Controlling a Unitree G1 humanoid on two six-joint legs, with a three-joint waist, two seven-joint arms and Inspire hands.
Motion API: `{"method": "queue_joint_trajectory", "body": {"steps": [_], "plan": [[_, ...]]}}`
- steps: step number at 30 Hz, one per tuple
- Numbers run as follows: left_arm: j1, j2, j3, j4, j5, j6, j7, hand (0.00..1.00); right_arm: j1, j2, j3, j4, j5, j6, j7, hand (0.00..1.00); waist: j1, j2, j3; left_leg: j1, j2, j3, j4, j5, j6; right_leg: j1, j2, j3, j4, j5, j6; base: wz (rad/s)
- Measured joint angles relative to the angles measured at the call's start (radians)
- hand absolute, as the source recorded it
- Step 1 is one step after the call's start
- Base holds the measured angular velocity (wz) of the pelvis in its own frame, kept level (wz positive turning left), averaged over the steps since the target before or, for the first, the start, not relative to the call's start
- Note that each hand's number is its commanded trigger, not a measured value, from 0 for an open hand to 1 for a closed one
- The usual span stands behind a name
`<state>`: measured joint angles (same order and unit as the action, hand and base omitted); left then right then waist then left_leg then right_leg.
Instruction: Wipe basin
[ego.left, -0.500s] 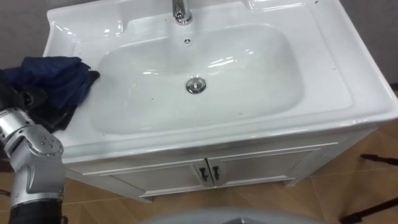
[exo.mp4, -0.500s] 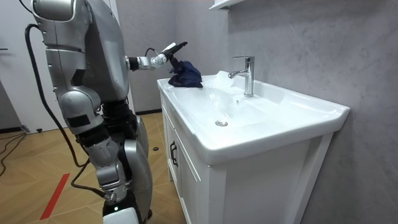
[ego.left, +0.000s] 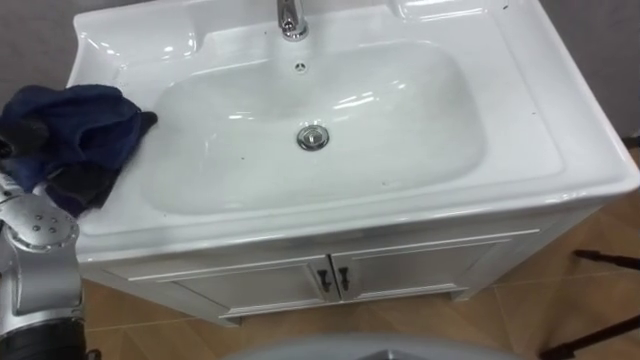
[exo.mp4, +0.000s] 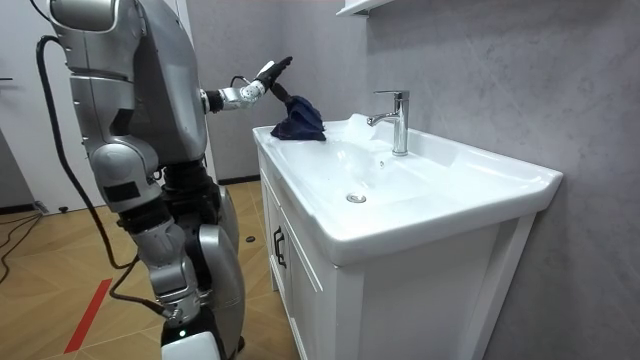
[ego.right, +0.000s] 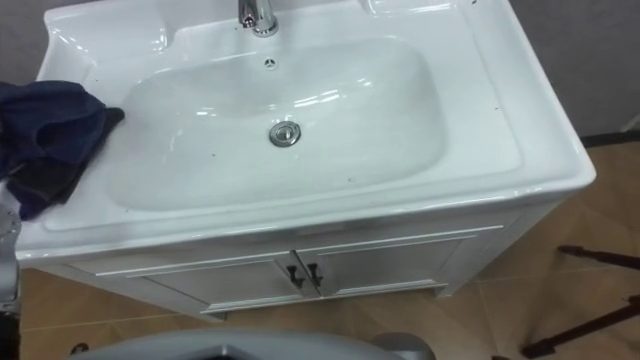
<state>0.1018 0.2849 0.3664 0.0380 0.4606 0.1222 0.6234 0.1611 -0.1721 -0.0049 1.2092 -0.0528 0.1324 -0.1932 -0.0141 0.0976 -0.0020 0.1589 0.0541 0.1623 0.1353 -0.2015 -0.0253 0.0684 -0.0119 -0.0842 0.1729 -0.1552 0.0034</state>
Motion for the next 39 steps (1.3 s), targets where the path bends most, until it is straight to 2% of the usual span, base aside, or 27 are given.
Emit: {"method": "queue_joint_trajectory", "body": {"steps": [3, 8, 12, 20, 23, 28, 32, 34, 36, 39], "plan": [[0.0, 0.0, 0.001, -0.033, -0.021, 0.0, 0.0, 0.0, 0.0, 0.004, 0.0, 0.0, 0.0, 0.0, 0.004, 0.0, 0.0, 0.004, -0.0001, -0.004, 0.0, -0.001, -0.001, 0.0, 0.0, -0.001, 0.0, -0.002, -0.001, 0.0, 0.0, 0.0], [0.0, 0.0, 0.001, -0.078, -0.037, 0.0, -0.005, 0.0, -0.003, 0.003, 0.0, -0.001, 0.0, 0.0, 0.002, 0.0, 0.0, 0.018, -0.0063, -0.008, 0.0, -0.002, -0.004, 0.0, 0.0, 0.003, 0.0, -0.006, 0.001, 0.0, 0.0, 0.0], [0.0, 0.0, 0.002, -0.101, -0.038, 0.001, -0.03, 0.0, -0.003, 0.002, -0.001, -0.004, 0.0, 0.0, 0.0, 0.0, 0.004, 0.018, -0.0064, -0.005, 0.0, -0.002, -0.001, 0.0, 0.0, 0.002, -0.001, -0.005, -0.002, 0.0, 0.0, 0.0], [0.0, 0.0, 0.005, -0.102, -0.117, 0.008, -0.055, 0.0, 0.006, 0.003, -0.018, -0.004, 0.003, 0.003, 0.001, 0.0, 0.02, 0.021, -0.0033, -0.002, 0.0, -0.002, 0.0, 0.0, 0.0, 0.004, -0.001, -0.004, -0.002, 0.0, 0.0, 0.0], [0.0, 0.0, 0.013, -0.102, -0.118, 0.013, -0.067, 0.0, 0.007, 0.002, -0.019, -0.005, 0.004, 0.003, 0.0, 0.0, 0.02, 0.026, 0.0007, 0.001, 0.0, -0.001, 0.0, 0.0, 0.0, 0.004, -0.001, -0.002, -0.002, 0.0, 0.0, 0.0], [-0.023, 0.0, 0.016, -0.102, -0.119, 0.033, -0.07, 0.0, 0.008, -0.001, -0.02, -0.009, 0.004, 0.015, 0.001, 0.0, 0.02, 0.033, 0.003, 0.001, 0.001, -0.002, -0.001, 0.0, 0.0, 0.003, 0.0, 0.0, -0.001, 0.0, 0.001, 0.0], [-0.059, 0.004, 0.025, -0.102, -0.146, 0.046, -0.11, 0.0, 0.012, -0.001, -0.043, -0.009, 0.003, 0.022, 0.002, 0.0, 0.02, 0.04, 0.0033, 0.0, 0.0, -0.005, -0.003, 0.0, 0.0, 0.009, 0.001, -0.002, 0.001, 0.0, 0.001, 0.0], [-0.061, 0.004, 0.025, -0.101, -0.146, 0.051, -0.137, 0.0, 0.014, -0.001, -0.055, -0.012, 0.004, 0.022, 0.002, 0.0, 0.019, 0.044, 0.003, 0.001, 0.0, -0.006, -0.003, 0.0, 0.0, 0.015, 0.001, -0.002, 0.0, 0.0, 0.001, 0.0], [-0.06, 0.004, 0.023, -0.091, -0.146, 0.053, -0.166, 0.0, 0.016, -0.002, -0.059, -0.013, 0.005, 0.023, 0.001, 0.0, 0.02, 0.042, 0.0065, 0.002, 0.0, -0.004, -0.003, 0.0, 0.0, 0.008, 0.0, -0.002, 0.001, -0.001, 0.001, -0.02], [-0.058, 0.003, 0.021, -0.032, -0.145, 0.061, -0.227, 0.0, 0.013, -0.008, -0.06, -0.018, 0.004, 0.022, 0.003, 0.0, 0.021, 0.045, 0.0054, -0.007, -0.003, -0.002, 0.0, 0.0, 0.0, -0.01, -0.004, -0.001, 0.019, -0.009, 0.002, 0.0]]}}
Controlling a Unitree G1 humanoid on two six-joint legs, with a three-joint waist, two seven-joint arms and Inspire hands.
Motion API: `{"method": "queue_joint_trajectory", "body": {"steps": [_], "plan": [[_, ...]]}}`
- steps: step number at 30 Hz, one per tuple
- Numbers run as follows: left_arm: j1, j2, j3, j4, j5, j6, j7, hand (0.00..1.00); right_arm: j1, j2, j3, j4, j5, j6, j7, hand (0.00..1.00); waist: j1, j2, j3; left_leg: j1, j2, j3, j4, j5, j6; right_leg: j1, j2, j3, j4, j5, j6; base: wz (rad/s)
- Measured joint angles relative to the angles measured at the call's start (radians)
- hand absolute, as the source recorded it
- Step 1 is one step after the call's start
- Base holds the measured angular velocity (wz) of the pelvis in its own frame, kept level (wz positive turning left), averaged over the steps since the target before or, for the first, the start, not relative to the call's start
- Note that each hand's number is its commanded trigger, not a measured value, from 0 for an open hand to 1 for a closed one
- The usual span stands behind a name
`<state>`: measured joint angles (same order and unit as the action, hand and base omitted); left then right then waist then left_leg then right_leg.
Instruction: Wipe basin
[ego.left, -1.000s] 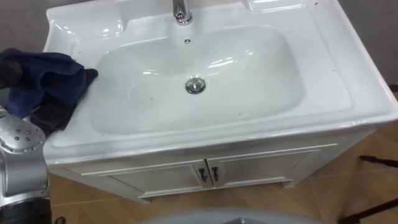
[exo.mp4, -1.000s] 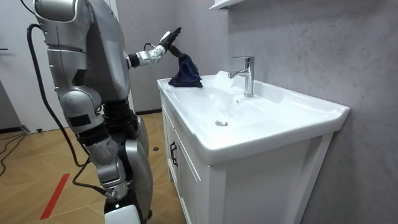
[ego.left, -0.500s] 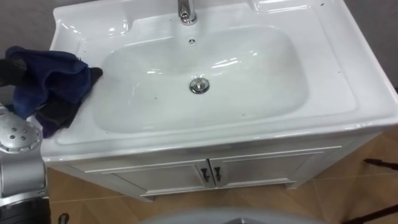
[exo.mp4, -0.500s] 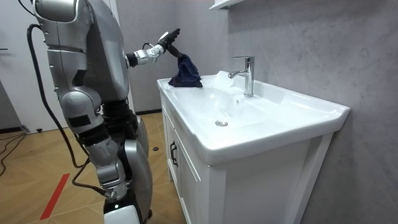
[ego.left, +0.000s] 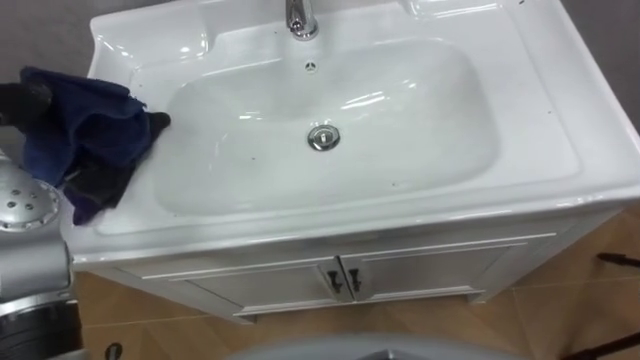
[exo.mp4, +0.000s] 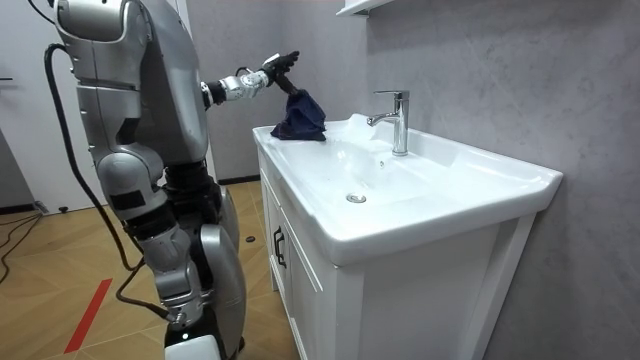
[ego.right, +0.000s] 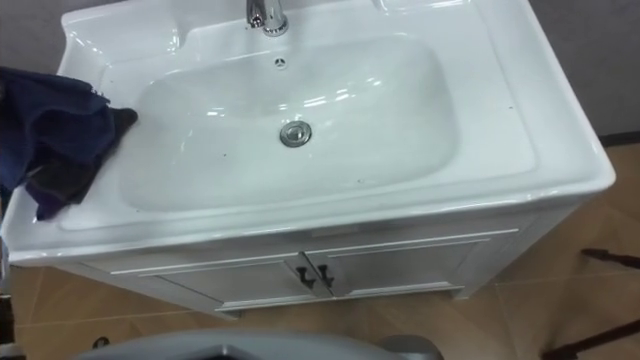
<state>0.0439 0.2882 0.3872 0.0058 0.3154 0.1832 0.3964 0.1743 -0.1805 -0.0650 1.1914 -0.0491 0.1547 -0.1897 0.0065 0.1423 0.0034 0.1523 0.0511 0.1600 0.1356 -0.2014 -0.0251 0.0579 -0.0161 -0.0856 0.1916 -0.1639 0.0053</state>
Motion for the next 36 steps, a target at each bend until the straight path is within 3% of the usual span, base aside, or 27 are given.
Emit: {"method": "queue_joint_trajectory", "body": {"steps": [7, 13, 19, 26, 30, 36], "plan": [[0.038, 0.0, -0.043, 0.138, 0.002, 0.051, -0.154, 0.0, -0.006, -0.008, -0.007, -0.016, -0.001, -0.001, 0.03, 0.0, -0.004, -0.004, -0.0032, 0.0, -0.001, -0.001, 0.002, 0.0, 0.0, 0.002, -0.001, 0.001, -0.004, -0.001, 0.0, 0.01], [0.038, 0.002, -0.048, 0.173, 0.002, 0.058, -0.235, 0.0, -0.01, -0.013, -0.018, -0.033, -0.003, -0.003, 0.036, 0.0, -0.004, -0.014, -0.0008, 0.0, -0.001, -0.006, 0.009, 0.0, 0.0, 0.006, -0.002, -0.003, -0.005, -0.001, 0.0, 0.01], [0.035, 0.024, -0.043, 0.171, 0.001, 0.058, -0.233, 0.0, -0.013, -0.014, -0.018, -0.034, 0.001, -0.014, 0.025, 0.0, 0.0, -0.003, -0.0039, -0.001, -0.001, -0.008, 0.01, 0.0, 0.0, 0.01, -0.001, -0.001, -0.006, -0.001, 0.0, 0.01], [0.032, 0.025, -0.032, 0.161, 0.052, 0.058, -0.207, 0.0, -0.015, -0.014, -0.02, -0.034, 0.024, -0.034, 0.017, 0.0, 0.002, 0.016, -0.0054, -0.002, -0.001, -0.007, 0.007, 0.0, 0.0, 0.016, 0.001, 0.001, -0.003, 0.0, 0.001, 0.0], [0.032, 0.025, -0.01, 0.118, 0.093, 0.057, -0.196, 0.0, -0.011, -0.013, -0.039, -0.034, 0.023, -0.036, 0.018, 0.0, 0.002, 0.015, -0.0027, -0.002, 0.0, -0.007, 0.007, 0.0, 0.0, 0.009, 0.001, 0.001, -0.002, 0.0, 0.001, 0.0], [0.03, 0.032, 0.046, -0.018, 0.134, 0.043, -0.095, 0.0, 0.006, -0.013, -0.056, -0.038, 0.011, -0.034, 0.017, 0.0, 0.002, 0.006, -0.0021, -0.002, -0.002, -0.007, 0.009, 0.0, 0.0, 0.01, -0.002, 0.001, 0.0, -0.001, 0.001, 0.0]]}}
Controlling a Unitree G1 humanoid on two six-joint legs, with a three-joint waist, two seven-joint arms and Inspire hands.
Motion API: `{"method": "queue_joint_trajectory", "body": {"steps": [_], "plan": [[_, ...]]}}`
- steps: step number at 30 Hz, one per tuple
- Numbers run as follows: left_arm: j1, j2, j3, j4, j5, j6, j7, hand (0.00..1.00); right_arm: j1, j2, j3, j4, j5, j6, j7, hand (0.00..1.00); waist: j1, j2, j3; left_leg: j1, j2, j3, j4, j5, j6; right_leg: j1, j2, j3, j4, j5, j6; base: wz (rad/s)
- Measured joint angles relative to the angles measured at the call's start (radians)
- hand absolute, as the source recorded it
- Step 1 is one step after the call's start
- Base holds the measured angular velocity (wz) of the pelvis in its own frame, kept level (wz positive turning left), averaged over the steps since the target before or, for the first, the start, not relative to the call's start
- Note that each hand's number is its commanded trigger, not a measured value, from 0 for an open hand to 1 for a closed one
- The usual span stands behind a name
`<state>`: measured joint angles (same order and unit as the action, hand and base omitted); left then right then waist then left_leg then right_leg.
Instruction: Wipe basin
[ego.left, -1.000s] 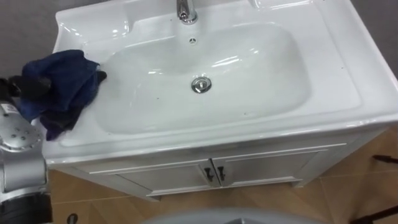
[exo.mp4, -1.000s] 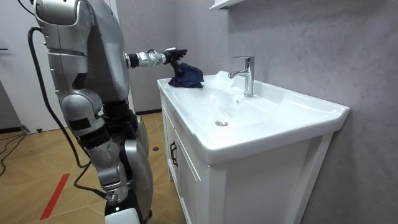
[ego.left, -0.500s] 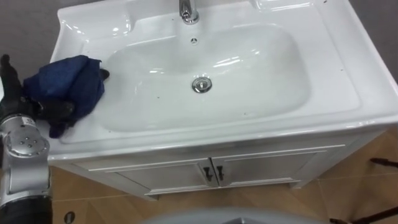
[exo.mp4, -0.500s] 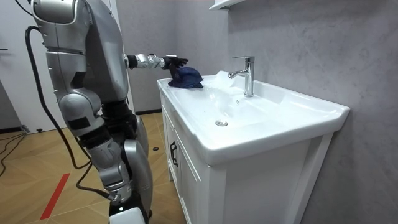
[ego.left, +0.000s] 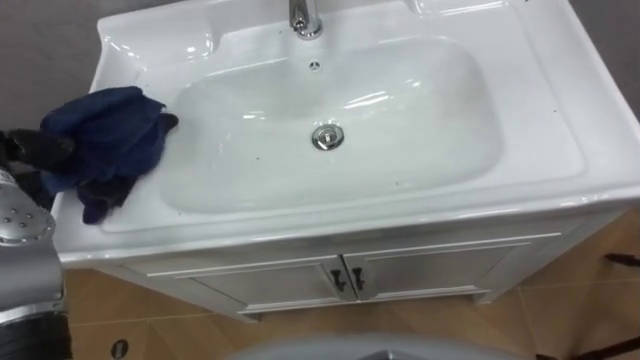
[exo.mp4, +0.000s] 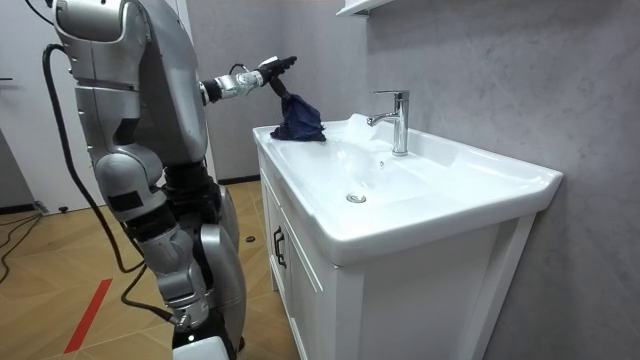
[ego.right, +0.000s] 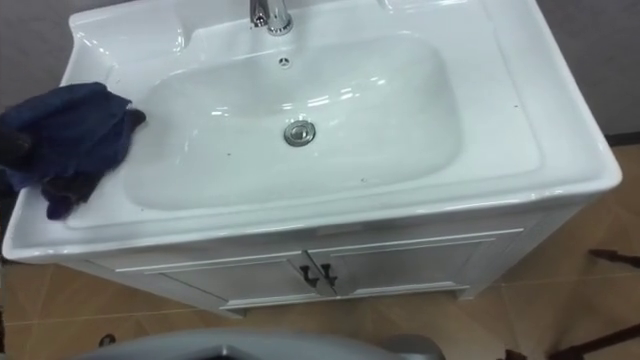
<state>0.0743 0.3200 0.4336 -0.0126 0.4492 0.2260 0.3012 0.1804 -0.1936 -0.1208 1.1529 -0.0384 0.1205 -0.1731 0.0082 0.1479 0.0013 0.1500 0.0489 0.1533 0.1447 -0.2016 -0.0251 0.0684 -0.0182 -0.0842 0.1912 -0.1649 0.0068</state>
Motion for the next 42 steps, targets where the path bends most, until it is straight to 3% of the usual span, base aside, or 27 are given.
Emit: {"method": "queue_joint_trajectory", "body": {"steps": [3, 10, 27, 37, 42], "plan": [[0.0, 0.014, 0.006, -0.009, 0.003, -0.008, 0.005, 0.0, 0.005, 0.0, -0.001, 0.007, -0.004, 0.0, 0.0, 0.0, 0.001, 0.0, -0.0017, 0.002, 0.0, 0.0, 0.0, 0.0, 0.0, 0.002, 0.0, 0.001, -0.005, 0.0, 0.0, 0.0], [-0.033, 0.017, 0.052, -0.015, 0.004, -0.006, 0.006, 0.0, 0.023, 0.004, -0.001, 0.007, -0.01, 0.01, 0.01, 0.0, 0.028, 0.006, -0.0046, 0.002, 0.0, -0.002, 0.003, 0.0, 0.0, -0.003, 0.0, 0.001, -0.005, 0.0, 0.0, 0.0], [-0.039, 0.02, 0.076, -0.047, 0.003, -0.002, 0.024, 0.0, 0.017, 0.005, -0.001, 0.005, -0.008, 0.012, 0.008, 0.0, 0.031, 0.015, -0.0061, 0.001, 0.0, -0.001, -0.002, 0.0, 0.0, -0.003, 0.001, 0.001, -0.003, 0.0, 0.0, 0.0], [-0.108, 0.027, 0.077, -0.097, 0.002, -0.01, 0.118, 0.0, 0.041, 0.007, 0.001, 0.004, -0.011, 0.005, -0.015, 0.0, 0.048, 0.002, -0.004, 0.002, 0.0, -0.002, 0.0, 0.0, 0.0, 0.001, 0.0, -0.004, -0.004, 0.0, 0.0, 0.0], [-0.126, 0.027, 0.085, -0.115, -0.066, -0.019, 0.157, 0.0, 0.049, 0.009, 0.0, 0.004, -0.01, 0.002, -0.025, 0.0, 0.052, -0.003, -0.0049, 0.003, 0.0, -0.001, 0.0, 0.0, 0.0, -0.001, 0.0, -0.004, -0.005, 0.0, 0.0, 0.0]]}}
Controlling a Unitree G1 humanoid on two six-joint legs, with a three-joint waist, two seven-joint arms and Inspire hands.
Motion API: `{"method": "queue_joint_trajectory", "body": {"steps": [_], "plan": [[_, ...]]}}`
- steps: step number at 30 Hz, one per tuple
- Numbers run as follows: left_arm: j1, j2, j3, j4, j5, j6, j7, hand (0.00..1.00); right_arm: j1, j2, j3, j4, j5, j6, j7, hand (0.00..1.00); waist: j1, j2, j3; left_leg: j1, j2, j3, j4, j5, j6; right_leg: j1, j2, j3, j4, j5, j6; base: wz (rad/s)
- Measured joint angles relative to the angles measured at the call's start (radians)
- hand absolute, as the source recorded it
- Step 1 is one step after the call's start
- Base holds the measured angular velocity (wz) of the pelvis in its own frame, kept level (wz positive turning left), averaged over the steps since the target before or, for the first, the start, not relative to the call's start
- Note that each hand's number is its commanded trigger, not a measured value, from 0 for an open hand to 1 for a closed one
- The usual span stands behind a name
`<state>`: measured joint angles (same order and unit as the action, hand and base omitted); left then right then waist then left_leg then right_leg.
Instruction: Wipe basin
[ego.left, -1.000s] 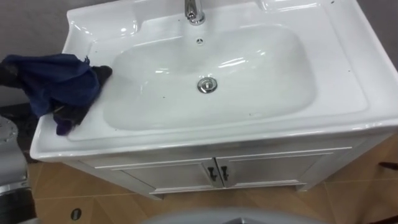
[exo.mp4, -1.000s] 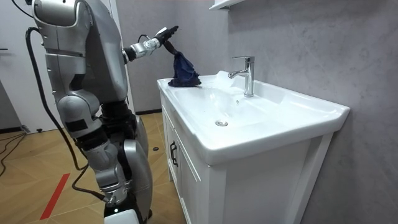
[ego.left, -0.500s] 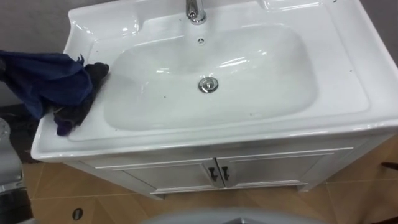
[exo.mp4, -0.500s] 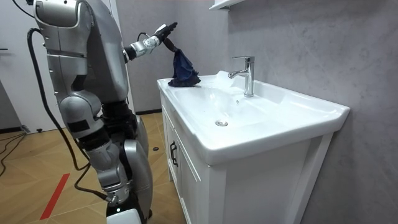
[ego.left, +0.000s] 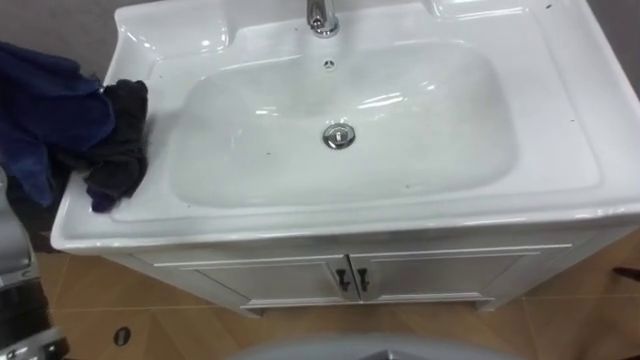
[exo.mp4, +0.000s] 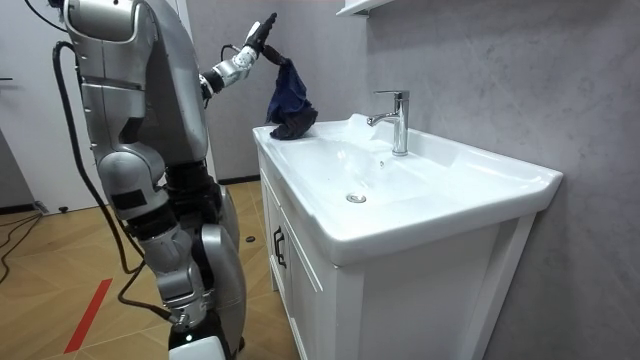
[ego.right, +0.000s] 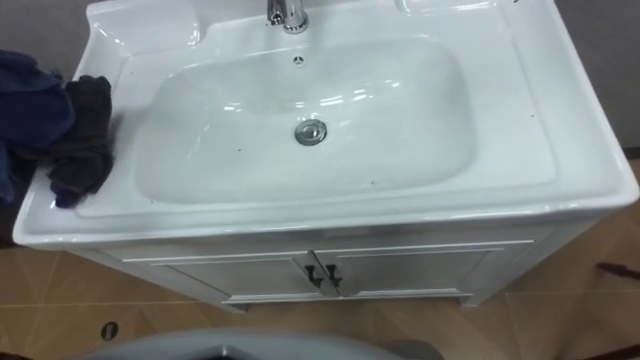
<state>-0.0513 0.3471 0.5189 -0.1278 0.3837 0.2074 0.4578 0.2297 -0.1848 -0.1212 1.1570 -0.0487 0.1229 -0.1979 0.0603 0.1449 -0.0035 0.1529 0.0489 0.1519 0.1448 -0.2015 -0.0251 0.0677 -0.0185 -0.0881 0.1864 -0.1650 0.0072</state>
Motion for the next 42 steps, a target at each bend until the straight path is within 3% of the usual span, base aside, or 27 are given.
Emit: {"method": "queue_joint_trajectory", "body": {"steps": [6, 7, 9, 11, 13, 18, 23, 30, 32, 35, 42], "plan": [[0.005, 0.0, -0.002, -0.029, -0.14, -0.005, 0.002, 0.0, -0.001, 0.018, 0.0, 0.0, -0.001, 0.003, -0.001, 0.0, -0.002, -0.016, 0.0009, 0.002, 0.0, 0.0, 0.002, 0.0, 0.0, 0.0, 0.0, 0.003, 0.002, -0.004, 0.001, 0.0], [0.016, -0.001, -0.004, -0.03, -0.172, -0.005, -0.004, 0.0, -0.003, 0.022, 0.001, -0.001, -0.001, 0.008, 0.001, 0.0, -0.002, -0.023, 0.0042, 0.0, 0.0, 0.001, 0.002, 0.0, 0.0, -0.004, 0.0, 0.004, 0.004, -0.004, 0.001, 0.0], [0.053, -0.007, -0.015, -0.031, -0.254, -0.005, -0.013, 0.0, -0.004, 0.023, 0.002, -0.001, 0.0, 0.012, 0.005, 0.0, -0.01, -0.021, 0.0032, -0.001, -0.001, 0.001, 0.003, 0.0, 0.0, -0.003, -0.001, 0.004, 0.002, -0.004, 0.001, 0.0], [0.098, -0.041, -0.032, -0.031, -0.373, -0.004, -0.022, 0.0, -0.013, 0.023, 0.002, -0.001, -0.002, 0.021, 0.005, 0.0, -0.028, -0.021, 0.0032, -0.001, -0.003, -0.002, 0.004, 0.0, 0.0, -0.001, -0.003, 0.0, 0.003, -0.005, 0.002, 0.05], [0.109, -0.056, -0.062, -0.029, -0.454, -0.003, -0.035, 0.0, -0.017, 0.023, 0.004, 0.0, -0.001, 0.023, 0.005, 0.0, -0.029, -0.024, 0.0034, -0.001, -0.003, -0.003, 0.006, 0.0, 0.0, -0.001, -0.003, 0.0, 0.003, -0.004, 0.002, 0.02], [0.126, -0.067, -0.132, 0.004, -0.553, -0.009, -0.086, 0.0, -0.034, 0.022, 0.004, 0.0, 0.0, 0.023, 0.004, 0.0, -0.031, -0.039, 0.006, 0.001, -0.003, -0.001, 0.006, 0.0, 0.0, -0.001, -0.002, 0.006, 0.003, -0.004, 0.002, -0.02], [0.169, -0.097, -0.188, 0.075, -0.717, -0.012, -0.14, 0.0, -0.049, 0.024, 0.023, -0.001, 0.003, 0.022, 0.004, 0.0, -0.038, -0.046, 0.0044, 0.0, -0.003, 0.0, 0.007, 0.0, 0.0, -0.003, -0.004, 0.003, 0.01, -0.004, 0.002, 0.0], [0.178, -0.104, -0.223, 0.076, -0.747, -0.013, -0.191, 0.0, -0.071, 0.027, 0.034, -0.004, 0.002, 0.017, 0.006, 0.0, -0.048, -0.07, 0.0002, 0.002, -0.004, -0.002, 0.008, 0.0, 0.0, -0.004, -0.007, -0.002, 0.02, -0.011, 0.001, 0.02], [0.178, -0.119, -0.223, 0.076, -0.747, -0.013, -0.209, 0.0, -0.071, 0.027, 0.034, -0.007, 0.002, 0.013, 0.013, 0.0, -0.053, -0.072, 0.0013, 0.01, -0.004, 0.0, 0.006, 0.0, 0.0, 0.002, -0.007, 0.001, 0.019, -0.011, 0.001, -0.02], [0.178, -0.137, -0.229, 0.076, -0.769, -0.014, -0.241, 0.0, -0.07, 0.028, 0.034, -0.007, 0.002, 0.007, 0.026, 0.0, -0.055, -0.067, 0.0013, 0.012, -0.004, 0.0, 0.004, 0.0, 0.0, 0.003, -0.006, 0.002, 0.021, -0.011, 0.002, 0.0], [0.178, -0.139, -0.23, 0.076, -0.787, -0.014, -0.306, 0.0, -0.067, 0.02, 0.032, -0.007, -0.001, 0.006, 0.038, 0.0, -0.059, -0.051, 0.0039, 0.014, -0.003, 0.001, -0.01, -0.002, 0.002, 0.003, -0.003, 0.002, 0.021, -0.011, 0.001, 0.0]]}}
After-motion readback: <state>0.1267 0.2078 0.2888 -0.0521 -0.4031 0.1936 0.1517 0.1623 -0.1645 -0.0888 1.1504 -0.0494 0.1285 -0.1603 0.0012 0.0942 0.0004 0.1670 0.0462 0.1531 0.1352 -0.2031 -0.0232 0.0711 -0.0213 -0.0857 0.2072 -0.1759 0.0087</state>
